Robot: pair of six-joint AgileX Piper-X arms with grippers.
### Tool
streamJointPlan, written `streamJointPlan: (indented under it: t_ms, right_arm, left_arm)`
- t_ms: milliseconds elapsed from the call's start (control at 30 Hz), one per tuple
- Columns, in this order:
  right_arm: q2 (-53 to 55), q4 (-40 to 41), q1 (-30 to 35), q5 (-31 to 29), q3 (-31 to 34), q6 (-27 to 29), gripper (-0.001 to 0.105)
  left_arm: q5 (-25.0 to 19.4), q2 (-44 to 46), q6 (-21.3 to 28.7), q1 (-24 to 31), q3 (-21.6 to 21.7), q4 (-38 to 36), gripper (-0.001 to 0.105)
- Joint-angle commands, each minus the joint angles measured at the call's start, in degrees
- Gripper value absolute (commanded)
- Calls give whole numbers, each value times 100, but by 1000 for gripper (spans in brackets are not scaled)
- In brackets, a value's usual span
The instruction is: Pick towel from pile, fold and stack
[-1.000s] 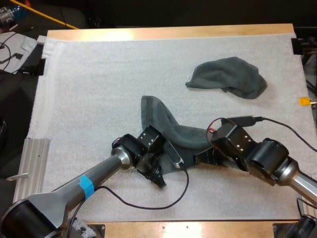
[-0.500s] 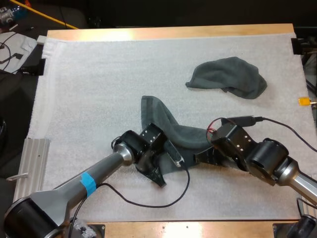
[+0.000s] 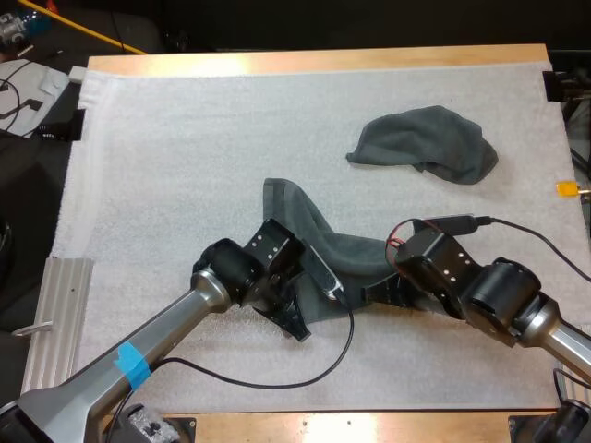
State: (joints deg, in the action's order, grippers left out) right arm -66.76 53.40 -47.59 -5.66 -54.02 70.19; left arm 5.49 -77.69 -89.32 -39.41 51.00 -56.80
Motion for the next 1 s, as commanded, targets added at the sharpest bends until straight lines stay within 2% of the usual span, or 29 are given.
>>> streamJointPlan:
  t_ms: [0,33,133,233,300,500,867,967]
  right_arm:
    - [-1,7,-13,-41,-6,37,0]
    - [1,3,-6,-38,-11,33,0]
    - [0,-13,-6,-29,-29,18,0]
    - [-4,-6,-11,-22,-21,17,0]
    - [-2,3,-7,-22,-24,24,0]
    - [-26,3,2,-22,-18,-9,0]
    - [30,34,-3,-27,-32,-76,0]
    - [22,51,7,-26,-22,-81,1]
  left_arm:
    - [2,31,46,-20,-4,42,2]
    - [-7,37,54,-25,-9,64,5]
    - [-48,34,85,-18,2,115,25]
    - [-94,0,87,-25,-14,182,54]
    - [-99,-32,95,-29,-24,253,62]
    - [-137,-355,102,-43,-77,486,53]
    - [-55,-935,155,-47,-57,555,51]
    - [-40,-985,164,-51,-56,549,43]
